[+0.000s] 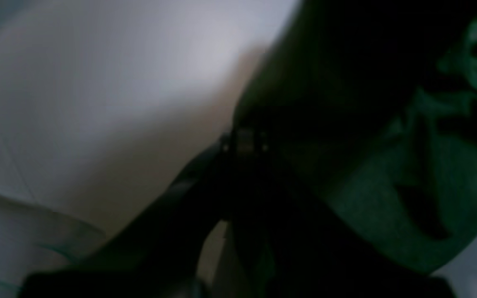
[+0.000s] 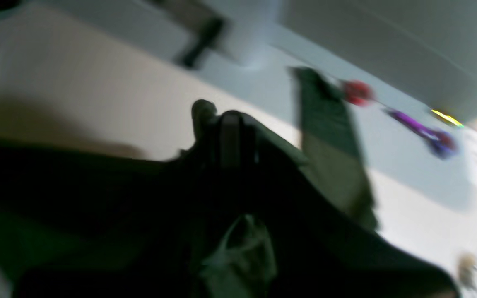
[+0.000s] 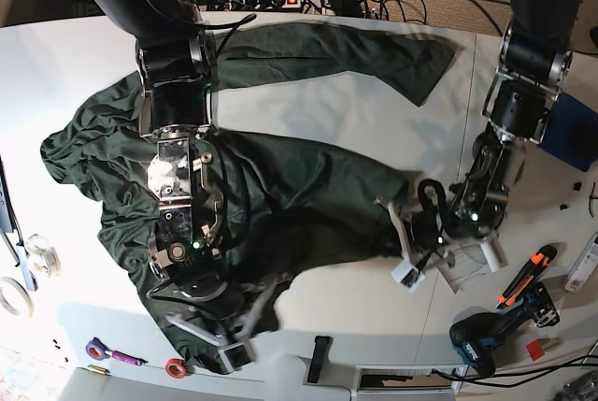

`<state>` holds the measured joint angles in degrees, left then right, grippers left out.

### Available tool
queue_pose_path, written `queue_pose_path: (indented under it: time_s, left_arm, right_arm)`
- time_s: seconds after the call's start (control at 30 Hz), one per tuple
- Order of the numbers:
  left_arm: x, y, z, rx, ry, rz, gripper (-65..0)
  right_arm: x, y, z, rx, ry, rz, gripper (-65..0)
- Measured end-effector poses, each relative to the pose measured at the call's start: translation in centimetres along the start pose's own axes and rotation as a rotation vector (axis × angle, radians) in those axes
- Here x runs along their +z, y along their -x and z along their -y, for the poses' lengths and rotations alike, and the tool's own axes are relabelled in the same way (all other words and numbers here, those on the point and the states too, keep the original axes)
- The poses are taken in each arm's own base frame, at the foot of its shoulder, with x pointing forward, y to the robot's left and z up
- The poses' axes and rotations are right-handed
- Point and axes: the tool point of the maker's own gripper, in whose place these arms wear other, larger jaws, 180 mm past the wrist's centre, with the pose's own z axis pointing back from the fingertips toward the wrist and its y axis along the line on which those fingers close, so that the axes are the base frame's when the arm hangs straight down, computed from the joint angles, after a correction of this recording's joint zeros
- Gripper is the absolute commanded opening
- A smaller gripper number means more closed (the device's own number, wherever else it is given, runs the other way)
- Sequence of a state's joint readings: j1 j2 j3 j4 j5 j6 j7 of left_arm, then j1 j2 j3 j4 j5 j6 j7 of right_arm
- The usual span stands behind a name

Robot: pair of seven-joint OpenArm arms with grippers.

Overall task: Layout the t-shirt on the table in an organized manner, then fold the t-shirt properly
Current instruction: 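Pull the hem apart with both grippers, left gripper moving away from the right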

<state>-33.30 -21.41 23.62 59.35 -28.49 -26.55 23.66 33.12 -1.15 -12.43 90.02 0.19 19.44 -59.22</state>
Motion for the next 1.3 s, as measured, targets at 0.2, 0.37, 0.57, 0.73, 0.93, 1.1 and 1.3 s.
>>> queue_pose_path:
  time_s: [0.2,0.37,0.57,0.73,0.93,1.1,1.3]
  left_arm:
    - [0.4,-3.5,-2.5,-0.004,-0.089,0.052,-65.0]
    - [0.6,-4.6,-3.2,-0.05,-0.109,0.054,-65.0]
    - [0.4,-3.4,-2.6,0.0,-0.084,0.016,-65.0]
    - [0.1,0.5,-1.2,0.041,-0.06,-0.049,-65.0]
    - [-0.1,3.3,0.5,0.062,-0.018,-0.086,-65.0]
    - [-0.1,4.6,1.8,0.055,0.032,-0.108,-65.0]
    - [1.3,6.7,4.7,0.093,0.217,-0.241,-65.0]
  right_arm:
    - [0.3,-0.5,-3.6,-0.068,-0.198,0.03,-65.0]
    - [1.3,-1.5,-6.5,-0.088,-0.373,0.079,-65.0]
    - [2.1,-4.0,-5.3,-0.062,-0.327,0.203,-65.0]
    - [2.5,-6.1,3.0,-0.171,-0.031,0.321,-65.0]
    - [3.3,-4.8,7.9,-0.264,0.109,0.321,-65.0]
    - [2.6,-4.3,7.9,-0.276,0.099,0.313,-65.0]
    - [0.0,-3.1,6.3,-0.284,0.054,0.305,-65.0]
